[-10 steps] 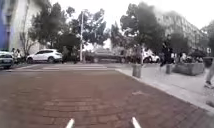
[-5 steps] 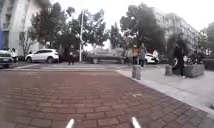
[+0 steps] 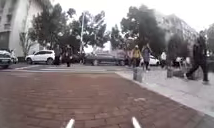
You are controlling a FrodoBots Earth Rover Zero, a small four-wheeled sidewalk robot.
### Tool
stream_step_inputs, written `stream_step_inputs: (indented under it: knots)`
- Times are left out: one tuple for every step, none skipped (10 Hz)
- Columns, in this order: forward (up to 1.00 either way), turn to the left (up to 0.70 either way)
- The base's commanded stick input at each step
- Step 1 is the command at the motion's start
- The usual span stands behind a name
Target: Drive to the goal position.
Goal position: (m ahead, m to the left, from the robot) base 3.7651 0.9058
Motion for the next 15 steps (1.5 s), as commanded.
stream_step_inputs:
  knots:
    - [0.58, 0.00]
    - [0.58, 0.00]
    - [0.58, 0.00]
    - [0.58, 0.00]
    - [0.58, 0.00]
    - [0.58, 0.00]
    - [0.58, 0.00]
    - [0.58, 0.00]
    - [0.58, 0.00]
    - [0.58, 0.00]
    - [0.58, 0.00]
    - [0.58, 0.00]
    - [0.58, 0.00]
    - [0.58, 0.00]
    - [0.58, 0.00]
